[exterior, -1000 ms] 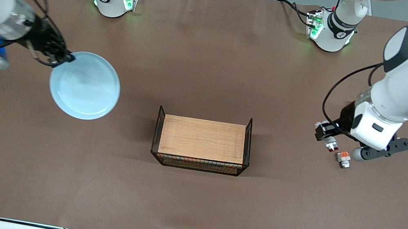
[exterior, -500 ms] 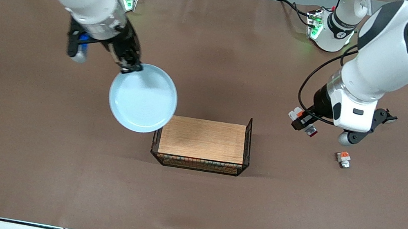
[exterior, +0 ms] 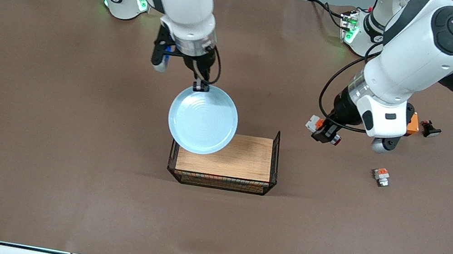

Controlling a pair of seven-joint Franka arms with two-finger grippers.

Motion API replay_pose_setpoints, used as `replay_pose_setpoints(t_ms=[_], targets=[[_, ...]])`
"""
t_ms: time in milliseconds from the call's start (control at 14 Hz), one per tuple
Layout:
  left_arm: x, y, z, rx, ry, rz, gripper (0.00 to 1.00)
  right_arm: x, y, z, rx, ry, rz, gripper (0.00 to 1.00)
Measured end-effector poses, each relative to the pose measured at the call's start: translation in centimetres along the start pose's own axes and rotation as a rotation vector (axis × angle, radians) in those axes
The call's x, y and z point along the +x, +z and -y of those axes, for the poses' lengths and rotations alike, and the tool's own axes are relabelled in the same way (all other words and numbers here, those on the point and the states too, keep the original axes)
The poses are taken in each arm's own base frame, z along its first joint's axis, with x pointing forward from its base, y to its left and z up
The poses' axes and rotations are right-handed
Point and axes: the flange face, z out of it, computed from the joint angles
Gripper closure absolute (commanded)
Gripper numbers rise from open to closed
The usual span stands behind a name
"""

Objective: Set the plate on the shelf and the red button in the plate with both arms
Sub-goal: 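Carry the plate with the right gripper over the wooden box, then lower the plate into the box with the right gripper while the left gripper waits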

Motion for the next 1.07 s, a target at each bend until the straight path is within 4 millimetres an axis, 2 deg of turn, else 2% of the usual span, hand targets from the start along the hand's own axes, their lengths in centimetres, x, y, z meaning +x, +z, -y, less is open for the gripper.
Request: replay_pose_setpoints(t_ms=[143,357,714,1071], targets=[[-0.6,0.9,-0.3,0.008,-0.036,0.008,0.61,-1.7,2.8,-0.7,0.011,0.02,-0.027,1.0],[-1.1,1.0,-0.8,-0.025,-0.112,0.013,0.61,-3.2,5.5,-1.4,0.025,0.044,-0.046,1.0],[-3.1,3.1,-2.0,-0.052,-0.239,0.043,0.61,-4.5,7.7,-1.0,0.048,0.096,-0.062,1.0],[-2.7,4.3,-3.3,-0.089,-0.352,0.07,0.61,-7.1,10.4,-0.5,0.069,0.114,-0.075,1.0]])
